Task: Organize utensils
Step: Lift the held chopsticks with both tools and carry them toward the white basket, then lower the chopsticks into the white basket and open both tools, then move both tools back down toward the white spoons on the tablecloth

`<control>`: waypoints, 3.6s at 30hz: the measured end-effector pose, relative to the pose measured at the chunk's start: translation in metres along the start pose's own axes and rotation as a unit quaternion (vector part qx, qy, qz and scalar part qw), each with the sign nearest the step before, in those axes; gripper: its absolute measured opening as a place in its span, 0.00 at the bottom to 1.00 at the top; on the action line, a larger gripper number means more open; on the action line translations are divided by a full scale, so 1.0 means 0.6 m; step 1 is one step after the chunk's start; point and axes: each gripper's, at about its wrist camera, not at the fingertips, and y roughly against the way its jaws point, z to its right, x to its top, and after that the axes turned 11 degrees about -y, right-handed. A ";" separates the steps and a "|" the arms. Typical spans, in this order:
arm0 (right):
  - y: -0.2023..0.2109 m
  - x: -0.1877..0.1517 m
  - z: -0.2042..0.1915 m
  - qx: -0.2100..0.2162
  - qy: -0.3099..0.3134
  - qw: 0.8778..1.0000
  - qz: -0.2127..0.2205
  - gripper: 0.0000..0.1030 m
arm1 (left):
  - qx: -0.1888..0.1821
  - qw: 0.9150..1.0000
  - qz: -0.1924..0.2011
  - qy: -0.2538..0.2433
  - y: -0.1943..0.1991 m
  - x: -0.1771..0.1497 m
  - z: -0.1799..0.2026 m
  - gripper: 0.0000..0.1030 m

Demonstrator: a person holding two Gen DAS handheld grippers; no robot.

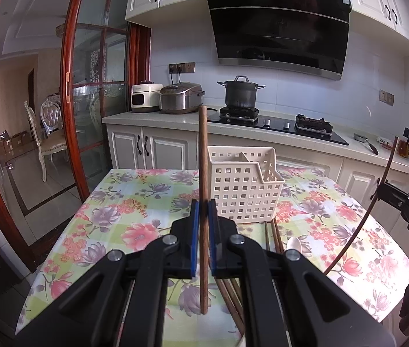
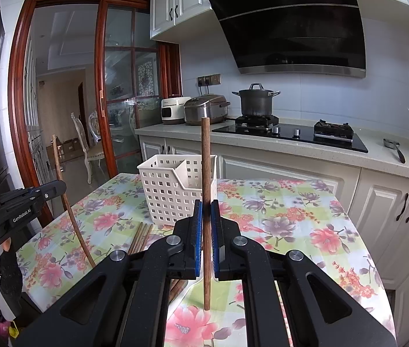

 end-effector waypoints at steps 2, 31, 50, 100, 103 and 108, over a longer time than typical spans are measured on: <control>0.001 0.002 -0.001 0.001 0.000 1.000 0.001 0.06 | 0.001 1.000 0.001 0.000 0.000 0.001 -0.001 0.06; -0.092 0.139 -0.032 0.059 0.006 0.998 0.023 0.06 | -0.064 0.997 0.043 -0.013 -0.047 0.155 0.002 0.06; -0.244 0.252 -0.075 0.061 0.025 0.997 0.044 0.06 | -0.033 0.996 0.078 -0.010 -0.185 0.336 -0.013 0.06; -0.172 0.013 0.036 0.003 -0.043 0.997 -0.057 0.54 | -0.007 0.997 -0.035 0.070 -0.146 0.035 -0.054 0.73; -0.169 -0.007 0.048 -0.002 -0.055 0.996 -0.075 0.53 | -0.011 0.996 -0.056 0.072 -0.158 0.011 -0.048 0.73; -0.174 -0.038 0.064 -0.009 -0.071 0.993 -0.098 0.52 | -0.011 0.994 -0.089 0.060 -0.182 -0.028 -0.037 0.73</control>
